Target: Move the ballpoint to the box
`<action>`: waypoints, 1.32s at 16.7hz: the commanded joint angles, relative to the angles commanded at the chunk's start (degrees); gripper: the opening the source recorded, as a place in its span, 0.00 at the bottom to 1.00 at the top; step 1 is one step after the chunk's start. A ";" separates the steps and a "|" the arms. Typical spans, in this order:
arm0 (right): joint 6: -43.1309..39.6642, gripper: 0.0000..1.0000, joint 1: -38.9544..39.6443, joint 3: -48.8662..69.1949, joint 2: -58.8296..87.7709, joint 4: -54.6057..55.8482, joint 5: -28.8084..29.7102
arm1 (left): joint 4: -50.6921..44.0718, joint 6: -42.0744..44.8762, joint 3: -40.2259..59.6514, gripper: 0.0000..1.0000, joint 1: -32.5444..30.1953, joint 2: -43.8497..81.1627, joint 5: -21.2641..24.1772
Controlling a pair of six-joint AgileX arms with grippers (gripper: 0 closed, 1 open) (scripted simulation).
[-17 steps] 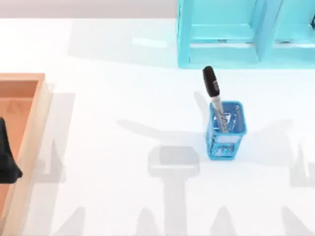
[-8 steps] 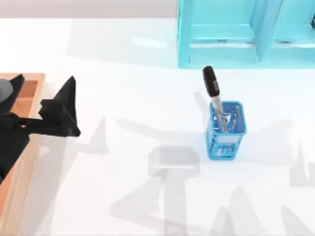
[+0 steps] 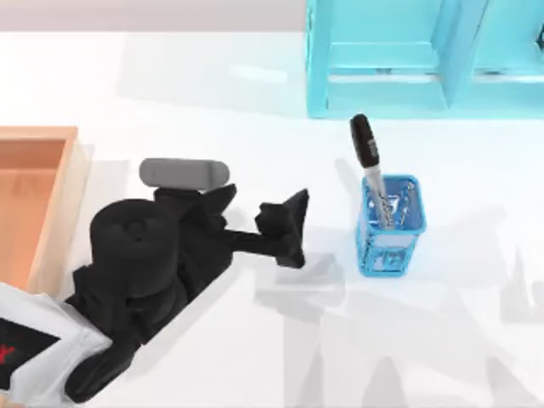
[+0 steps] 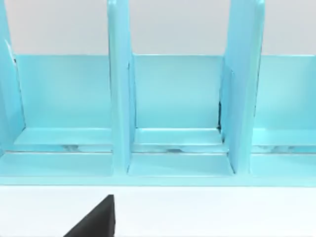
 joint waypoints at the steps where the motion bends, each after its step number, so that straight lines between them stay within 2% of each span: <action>1: 0.00 1.00 0.00 0.00 0.00 0.00 0.00 | 2.78 -1.26 1.29 1.00 -1.80 4.28 -0.09; 4: 0.00 1.00 0.00 0.00 0.00 0.00 0.00 | 9.61 -4.28 4.66 1.00 -5.97 13.50 -0.28; 7: 0.00 1.00 0.00 0.00 0.00 0.00 0.00 | 12.91 -5.69 6.40 1.00 -7.85 17.26 -0.35; 14: 0.00 1.00 0.00 0.00 0.00 0.00 0.00 | 12.61 -5.66 7.06 1.00 -7.67 17.71 -0.26; 22: 0.00 1.00 0.00 0.00 0.00 0.00 0.00 | 6.56 -5.67 24.08 1.00 -7.32 28.54 0.39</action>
